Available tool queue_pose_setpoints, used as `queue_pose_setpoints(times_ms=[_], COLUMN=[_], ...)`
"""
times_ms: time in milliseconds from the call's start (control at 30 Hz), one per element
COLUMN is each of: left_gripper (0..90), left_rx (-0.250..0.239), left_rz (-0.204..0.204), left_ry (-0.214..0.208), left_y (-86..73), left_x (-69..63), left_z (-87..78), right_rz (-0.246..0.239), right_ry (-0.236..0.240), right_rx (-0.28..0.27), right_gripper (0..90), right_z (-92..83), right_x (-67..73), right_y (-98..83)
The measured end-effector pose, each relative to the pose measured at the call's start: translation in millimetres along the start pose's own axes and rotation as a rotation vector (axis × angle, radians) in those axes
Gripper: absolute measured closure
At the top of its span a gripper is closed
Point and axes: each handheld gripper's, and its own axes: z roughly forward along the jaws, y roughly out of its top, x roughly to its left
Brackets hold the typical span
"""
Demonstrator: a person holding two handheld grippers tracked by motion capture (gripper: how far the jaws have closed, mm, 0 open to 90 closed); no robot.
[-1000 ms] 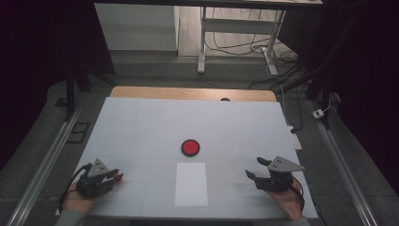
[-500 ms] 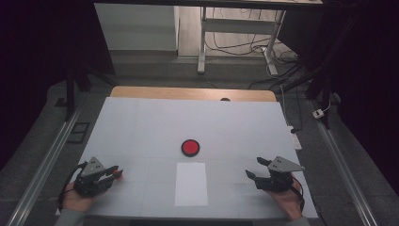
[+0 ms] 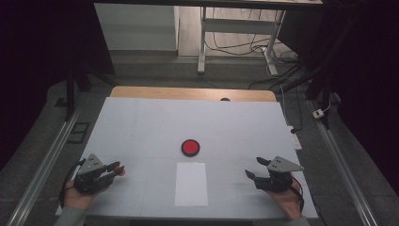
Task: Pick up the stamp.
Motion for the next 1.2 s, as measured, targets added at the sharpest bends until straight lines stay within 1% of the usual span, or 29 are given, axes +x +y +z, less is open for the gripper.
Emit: queue_pose_setpoints(times_ms=[33, 333, 367, 467, 500, 633, 767, 800, 900, 967, 1100, 1200], left_gripper=[72.2, 72.2, 72.2, 72.2, 72.2, 72.2, 72.1, 72.1, 72.2, 72.1, 72.2, 72.2], left_rx=[-0.004, -0.034, -0.036, -0.046, -0.049, -0.058, -0.072, -0.075, -0.078, -0.082, -0.088, -0.094], left_rz=[0.001, -0.012, -0.009, -0.007, -0.006, -0.009, -0.011, -0.011, -0.017, -0.017, -0.008, -0.004], left_ry=[0.0, -0.011, -0.012, -0.015, -0.015, -0.017, -0.02, -0.022, -0.026, -0.031, -0.037, -0.042], left_y=[0.8, 7.7, 9.1, 12.4, 13.1, 14.9, 17.2, 17.8, 19.4, 21.3, 25.2, 28.0], left_x=[-0.2, -0.2, -0.1, -1.1, -1.3, -1.2, -1.4, -1.5, -1.6, -2.1, -4.6, -6.5], left_z=[0.0, 0.0, 0.0, 0.0, 0.1, -0.3, -1.4, -1.5, 0.5, 1.5, 3.0, 4.4], right_rz=[0.0, -0.005, -0.005, -0.008, -0.01, -0.009, -0.013, -0.014, -0.013, -0.014, -0.012, -0.011], right_ry=[0.006, 0.006, 0.006, 0.002, -0.006, 0.001, -0.008, -0.002, -0.006, 0.002, -0.004, 0.001], right_rx=[-0.003, -0.003, -0.003, -0.004, -0.001, -0.003, -0.001, 0.0, -0.001, 0.003, 0.0, -0.001], right_gripper=[31.4, 31.4, 31.5, 31.5, 31.5, 31.5, 31.5, 31.5, 31.5, 31.6, 31.6, 31.6], right_z=[0.1, 0.4, 0.5, 0.5, 0.4, 0.5, 0.6, 0.6, 1.0, 1.4, 0.9, 0.6], right_x=[0.0, 0.3, 0.4, 1.0, 1.2, 0.7, 1.3, 1.0, 1.2, 0.9, 1.3, 1.0], right_y=[0.0, 0.0, 0.1, 0.4, 0.4, 0.2, 0.4, 0.5, 0.4, 0.3, 0.4, 0.5])
